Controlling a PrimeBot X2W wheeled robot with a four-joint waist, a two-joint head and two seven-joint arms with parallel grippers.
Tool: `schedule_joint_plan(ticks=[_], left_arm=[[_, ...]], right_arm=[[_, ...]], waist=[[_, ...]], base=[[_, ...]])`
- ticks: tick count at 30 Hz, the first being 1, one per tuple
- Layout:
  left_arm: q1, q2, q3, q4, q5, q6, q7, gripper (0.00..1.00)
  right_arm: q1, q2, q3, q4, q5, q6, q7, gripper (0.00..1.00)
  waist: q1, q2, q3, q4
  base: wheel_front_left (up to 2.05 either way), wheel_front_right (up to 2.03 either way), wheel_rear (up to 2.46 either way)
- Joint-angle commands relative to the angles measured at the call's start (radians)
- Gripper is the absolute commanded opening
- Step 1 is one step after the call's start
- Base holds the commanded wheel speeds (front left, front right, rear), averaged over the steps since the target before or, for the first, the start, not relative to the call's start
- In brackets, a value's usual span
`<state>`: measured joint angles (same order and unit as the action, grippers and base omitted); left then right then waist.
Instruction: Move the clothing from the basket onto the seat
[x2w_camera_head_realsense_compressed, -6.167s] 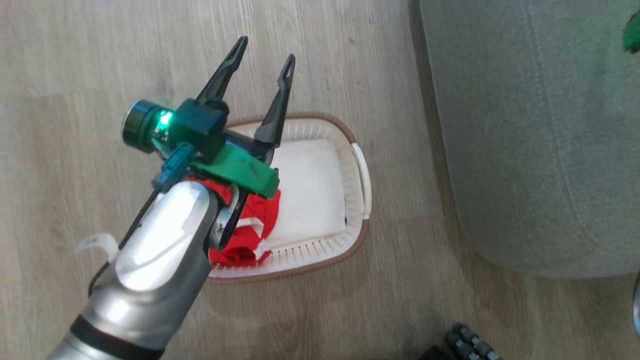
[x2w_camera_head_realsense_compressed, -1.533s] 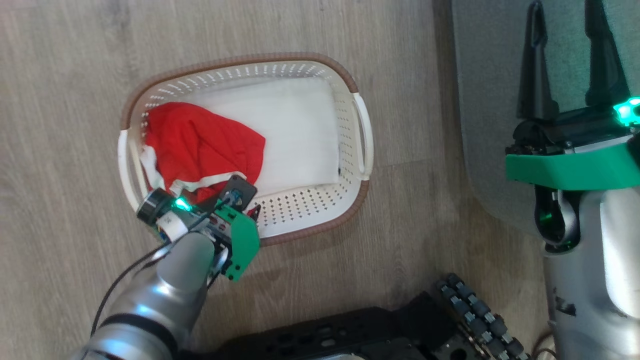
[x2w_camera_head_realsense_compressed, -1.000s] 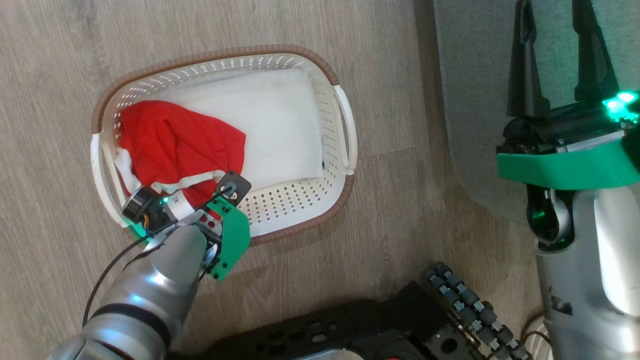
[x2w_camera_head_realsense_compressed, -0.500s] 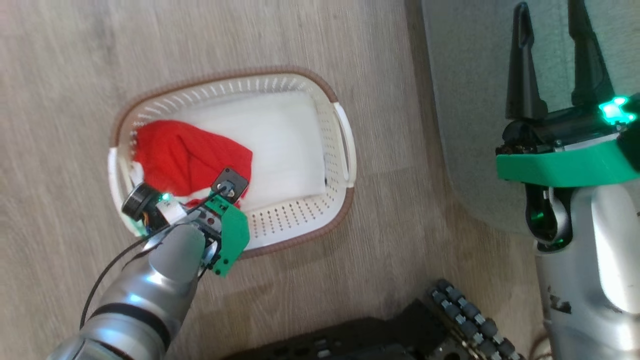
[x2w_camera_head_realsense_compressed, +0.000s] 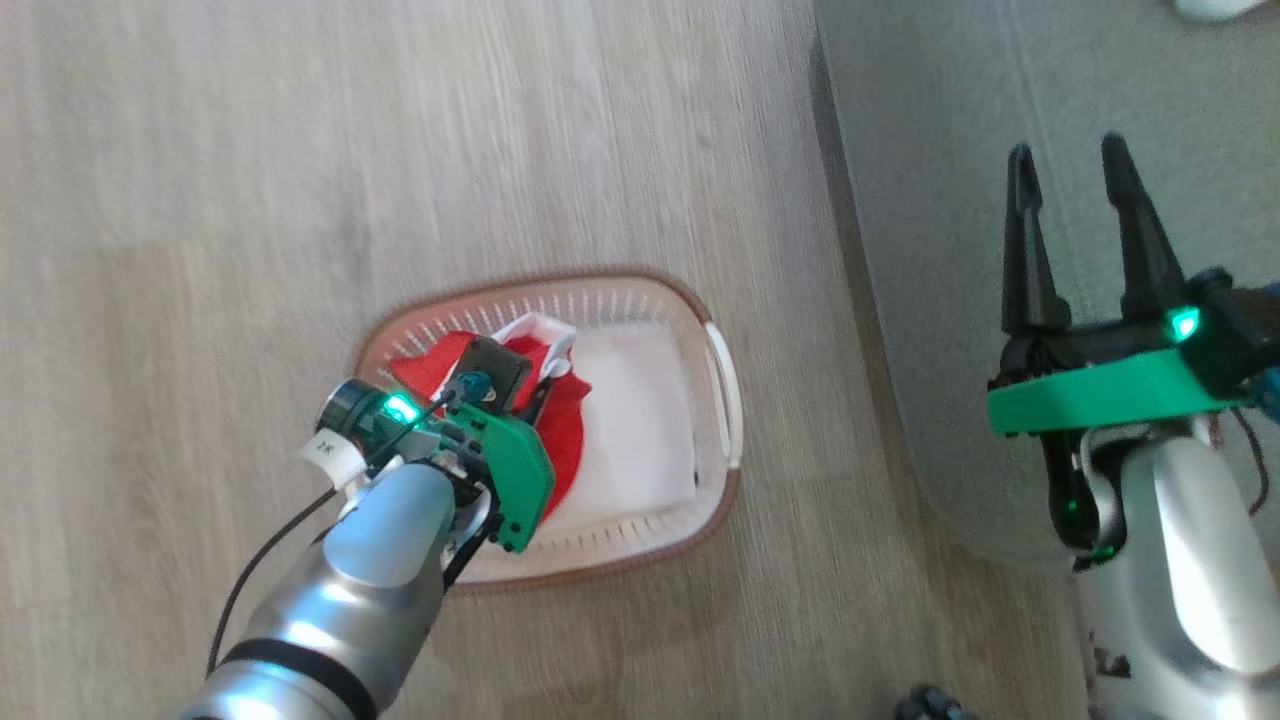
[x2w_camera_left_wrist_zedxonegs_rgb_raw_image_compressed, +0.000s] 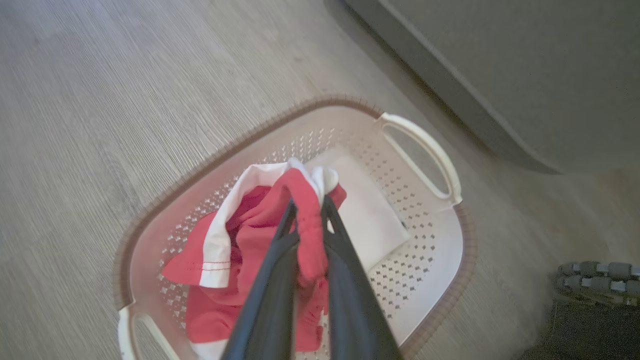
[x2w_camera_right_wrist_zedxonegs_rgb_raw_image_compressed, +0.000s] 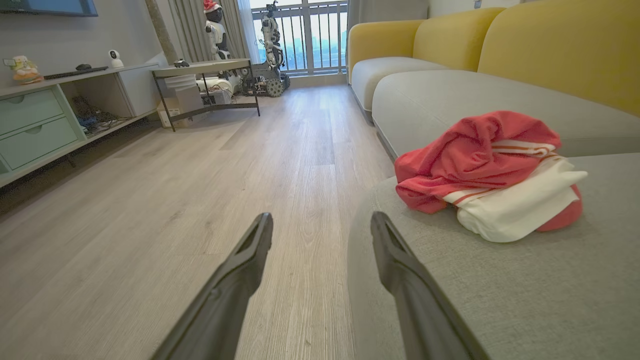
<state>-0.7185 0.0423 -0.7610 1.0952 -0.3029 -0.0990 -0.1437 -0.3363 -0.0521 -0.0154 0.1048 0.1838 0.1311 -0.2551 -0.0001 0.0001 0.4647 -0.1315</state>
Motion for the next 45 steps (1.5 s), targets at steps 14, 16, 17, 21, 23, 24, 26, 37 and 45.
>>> schedule_joint_plan(ticks=[14,16,17,21,23,24,26,37,45], left_arm=[[-0.029,0.008,-0.016,-0.166,-0.146,0.033,-0.022,0.0],[-0.041,0.008,-0.022,-0.178,-0.156,0.034,-0.018,0.0],[-0.048,0.008,-0.024,-0.184,-0.16,0.033,-0.016,0.0],[-0.091,0.008,-0.028,-0.222,-0.181,0.037,-0.004,0.0],[-0.115,0.008,-0.028,-0.246,-0.191,0.04,-0.001,0.0],[-0.126,0.008,-0.029,-0.259,-0.196,0.042,0.001,0.0],[-0.145,0.008,-0.033,-0.287,-0.207,0.047,0.005,0.0],[-0.208,0.008,-0.097,-0.443,-0.269,0.078,0.021,0.0],[-0.217,0.008,-0.153,-0.527,-0.308,0.1,0.025,0.0]], right_arm=[[0.16,0.002,-0.016,0.077,-0.035,0.0,-0.007,1.0],[0.181,0.002,-0.014,0.09,-0.036,0.0,-0.007,1.0],[0.19,0.002,-0.013,0.095,-0.036,0.0,-0.007,1.0],[0.218,0.002,-0.006,0.106,-0.031,0.0,-0.007,1.0],[0.225,0.002,-0.001,0.11,-0.029,0.0,-0.007,1.0],[0.227,0.002,0.001,0.113,-0.029,0.0,-0.007,1.0],[0.231,0.002,0.006,0.117,-0.028,0.0,-0.007,1.0],[0.22,0.002,0.055,0.157,-0.043,0.0,-0.007,1.0],[0.169,0.002,0.151,0.233,-0.074,0.0,-0.007,1.0]], waist=[[0.0001,-0.0001,-0.389,0.103],[0.0001,-0.0001,-0.427,0.108],[0.0001,-0.0001,-0.444,0.11],[0.0001,-0.0001,-0.489,0.119],[0.0001,-0.0001,-0.505,0.123],[0.0001,-0.0001,-0.513,0.125],[0.0001,-0.0001,-0.527,0.13],[0.0001,-0.0001,-0.575,0.146],[0.0001,-0.0001,-0.596,0.154]], base=[[0.0,0.0,0.0],[0.0,0.0,0.0],[0.0,0.0,0.0],[0.0,0.0,0.0],[0.0,0.0,0.0],[0.0,0.0,0.0],[0.0,0.0,0.0],[0.0,0.0,0.0],[0.0,0.0,0.0]])
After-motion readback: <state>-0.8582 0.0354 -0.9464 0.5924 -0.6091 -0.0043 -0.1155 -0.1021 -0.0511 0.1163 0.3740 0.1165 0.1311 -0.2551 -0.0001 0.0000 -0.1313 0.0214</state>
